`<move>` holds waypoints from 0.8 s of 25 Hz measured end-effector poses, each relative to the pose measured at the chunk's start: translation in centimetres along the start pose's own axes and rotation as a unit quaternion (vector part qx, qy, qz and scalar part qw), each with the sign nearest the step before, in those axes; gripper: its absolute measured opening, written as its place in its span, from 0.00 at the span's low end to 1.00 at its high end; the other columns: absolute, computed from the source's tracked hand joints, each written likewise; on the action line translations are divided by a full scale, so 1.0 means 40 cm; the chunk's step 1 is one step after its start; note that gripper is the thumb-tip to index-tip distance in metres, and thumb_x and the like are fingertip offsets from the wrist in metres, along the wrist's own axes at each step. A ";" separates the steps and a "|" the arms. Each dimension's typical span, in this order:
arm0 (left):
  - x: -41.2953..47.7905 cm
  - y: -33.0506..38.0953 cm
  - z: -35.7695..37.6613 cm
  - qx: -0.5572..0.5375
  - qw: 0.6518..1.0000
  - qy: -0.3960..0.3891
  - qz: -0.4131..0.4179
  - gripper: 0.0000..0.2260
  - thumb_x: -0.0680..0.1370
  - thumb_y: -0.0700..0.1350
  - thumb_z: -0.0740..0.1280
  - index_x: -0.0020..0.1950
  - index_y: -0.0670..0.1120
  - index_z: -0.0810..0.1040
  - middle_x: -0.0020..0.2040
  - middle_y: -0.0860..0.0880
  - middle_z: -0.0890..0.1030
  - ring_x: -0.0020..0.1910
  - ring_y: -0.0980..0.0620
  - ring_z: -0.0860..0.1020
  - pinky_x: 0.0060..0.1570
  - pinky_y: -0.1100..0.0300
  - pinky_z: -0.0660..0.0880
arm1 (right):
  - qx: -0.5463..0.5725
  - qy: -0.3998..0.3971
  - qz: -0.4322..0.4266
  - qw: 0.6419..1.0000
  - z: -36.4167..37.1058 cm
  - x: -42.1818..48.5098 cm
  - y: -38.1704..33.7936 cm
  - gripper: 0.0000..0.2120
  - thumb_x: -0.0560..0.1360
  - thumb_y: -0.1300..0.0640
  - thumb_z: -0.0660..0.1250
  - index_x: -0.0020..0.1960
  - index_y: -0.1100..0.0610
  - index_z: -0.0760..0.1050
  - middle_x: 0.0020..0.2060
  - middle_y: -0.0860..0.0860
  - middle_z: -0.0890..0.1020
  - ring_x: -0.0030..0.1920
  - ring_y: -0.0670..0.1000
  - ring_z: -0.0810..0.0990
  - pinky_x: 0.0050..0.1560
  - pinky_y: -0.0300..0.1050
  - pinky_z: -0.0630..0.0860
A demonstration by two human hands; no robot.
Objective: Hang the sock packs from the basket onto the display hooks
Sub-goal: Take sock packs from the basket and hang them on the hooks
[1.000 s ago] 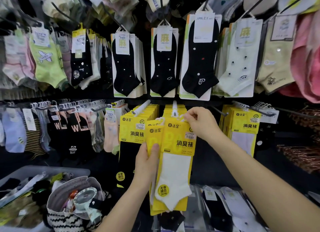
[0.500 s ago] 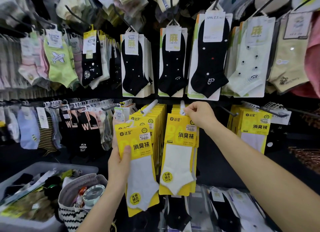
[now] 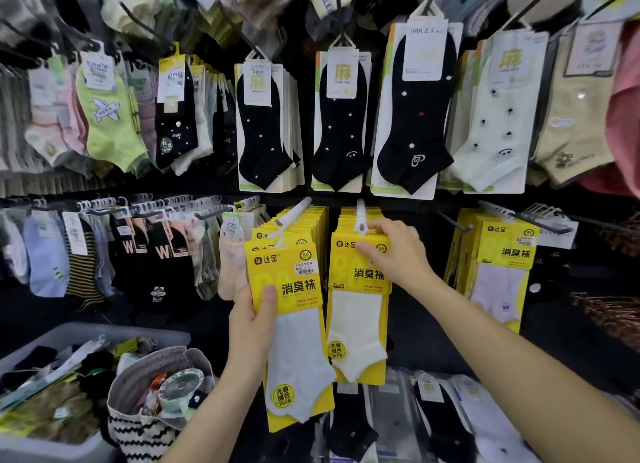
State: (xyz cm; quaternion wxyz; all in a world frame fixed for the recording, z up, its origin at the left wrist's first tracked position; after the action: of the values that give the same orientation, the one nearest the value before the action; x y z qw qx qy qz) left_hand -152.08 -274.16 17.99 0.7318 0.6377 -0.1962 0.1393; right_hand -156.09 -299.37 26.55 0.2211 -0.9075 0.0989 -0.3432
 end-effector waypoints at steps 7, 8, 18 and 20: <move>-0.005 -0.006 0.064 -0.002 1.000 -0.018 -0.016 0.08 0.80 0.45 0.60 0.54 0.44 0.76 0.51 0.48 0.82 0.50 0.52 0.81 0.43 0.64 0.76 | 0.037 -0.035 0.032 0.998 0.018 0.028 0.014 0.24 0.71 0.42 0.68 0.64 0.48 0.70 0.59 0.49 0.75 0.64 0.54 0.68 0.63 0.56 0.68; -0.009 -0.001 0.078 -0.005 1.000 -0.023 -0.017 0.07 0.80 0.44 0.60 0.53 0.46 0.76 0.51 0.48 0.82 0.50 0.52 0.81 0.45 0.62 0.76 | 0.044 -0.038 0.033 0.998 0.015 0.020 0.015 0.25 0.71 0.43 0.69 0.64 0.48 0.70 0.60 0.50 0.74 0.64 0.54 0.67 0.64 0.57 0.68; -0.095 0.043 0.276 -0.010 0.995 -0.094 0.009 0.03 0.77 0.44 0.65 0.46 0.53 0.75 0.45 0.55 0.81 0.41 0.65 0.80 0.37 0.72 0.74 | 0.242 0.052 0.003 0.969 -0.131 -0.146 0.064 0.07 0.71 0.50 0.70 0.39 0.47 0.73 0.35 0.46 0.78 0.35 0.41 0.74 0.35 0.31 0.70; -0.122 0.037 0.338 -0.014 0.993 -0.116 0.006 0.04 0.77 0.44 0.66 0.47 0.54 0.76 0.46 0.56 0.81 0.42 0.65 0.80 0.39 0.72 0.75 | 0.246 0.091 0.008 0.965 -0.189 -0.156 0.099 0.07 0.72 0.52 0.71 0.39 0.45 0.74 0.36 0.46 0.78 0.37 0.44 0.74 0.37 0.35 0.71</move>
State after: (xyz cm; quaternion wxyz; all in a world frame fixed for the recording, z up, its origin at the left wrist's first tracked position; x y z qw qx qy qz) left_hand -158.55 -287.05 18.53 0.7123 0.6377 -0.2856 0.0662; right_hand -165.91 -303.31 26.12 0.4303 -0.7894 0.0381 -0.4362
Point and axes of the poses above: each hand's wrist, its own x-axis towards the middle knuckle, its own z-axis out of the palm, y = z × x, the point moved 9 cm from there along x, towards the middle knuckle
